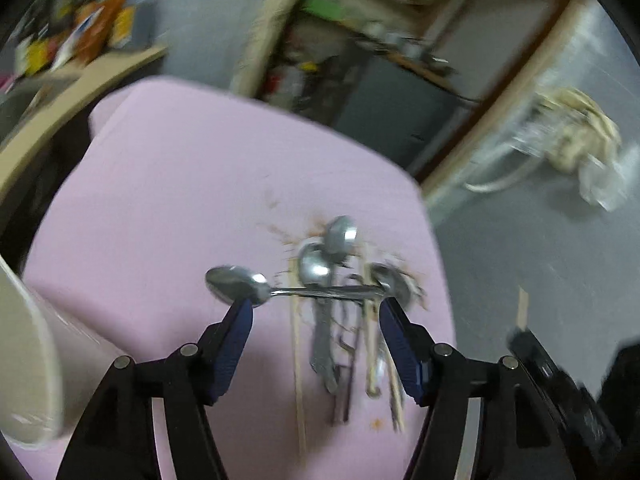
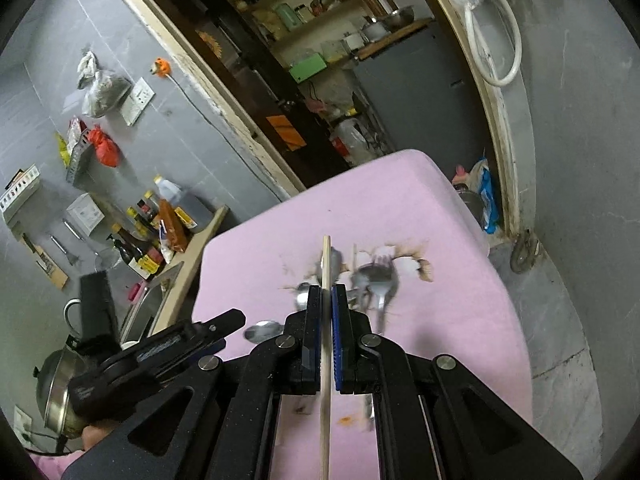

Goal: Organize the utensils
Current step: 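Lift the spoon with the left tool while the right tool lifts the chopstick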

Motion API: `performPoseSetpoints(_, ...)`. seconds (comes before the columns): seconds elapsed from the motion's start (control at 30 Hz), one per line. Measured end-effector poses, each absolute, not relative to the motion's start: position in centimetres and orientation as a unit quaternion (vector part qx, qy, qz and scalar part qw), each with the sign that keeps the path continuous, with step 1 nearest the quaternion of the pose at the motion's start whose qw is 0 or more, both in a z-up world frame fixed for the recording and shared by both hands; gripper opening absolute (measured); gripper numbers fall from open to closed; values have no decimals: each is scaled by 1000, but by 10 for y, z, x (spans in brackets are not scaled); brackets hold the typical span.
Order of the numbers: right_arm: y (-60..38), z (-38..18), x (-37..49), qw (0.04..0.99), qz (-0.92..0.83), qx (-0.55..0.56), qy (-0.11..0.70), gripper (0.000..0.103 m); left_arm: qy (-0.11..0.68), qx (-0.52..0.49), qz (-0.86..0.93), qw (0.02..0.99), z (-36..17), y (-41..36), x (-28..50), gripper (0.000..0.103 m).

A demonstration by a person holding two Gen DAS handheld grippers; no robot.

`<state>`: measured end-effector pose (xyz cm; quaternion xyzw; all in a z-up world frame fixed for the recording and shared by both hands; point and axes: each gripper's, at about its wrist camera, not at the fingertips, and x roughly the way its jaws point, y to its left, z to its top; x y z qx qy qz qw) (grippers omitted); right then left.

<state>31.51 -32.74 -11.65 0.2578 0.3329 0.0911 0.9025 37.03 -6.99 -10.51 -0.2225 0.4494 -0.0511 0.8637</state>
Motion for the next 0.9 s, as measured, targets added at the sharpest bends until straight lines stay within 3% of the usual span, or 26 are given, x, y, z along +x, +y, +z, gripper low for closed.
performPoseSetpoints(0.27,-351,-146,351,890,115,260,355,4,466,-284,85,834,-152,-58,388,60)
performPoseSetpoints(0.5,-349,-160,368,879,146,266,368,4,463,-307,111,824,-168,-52,398,41)
performPoseSetpoints(0.63,-349,-159,370,877,158,269,365,4,470,-300,134,819,-171,-48,405,11)
performPoseSetpoints(0.9,-350,-148,358,881,164,268,355,4,446,-299,109,837,-163,-58,406,5)
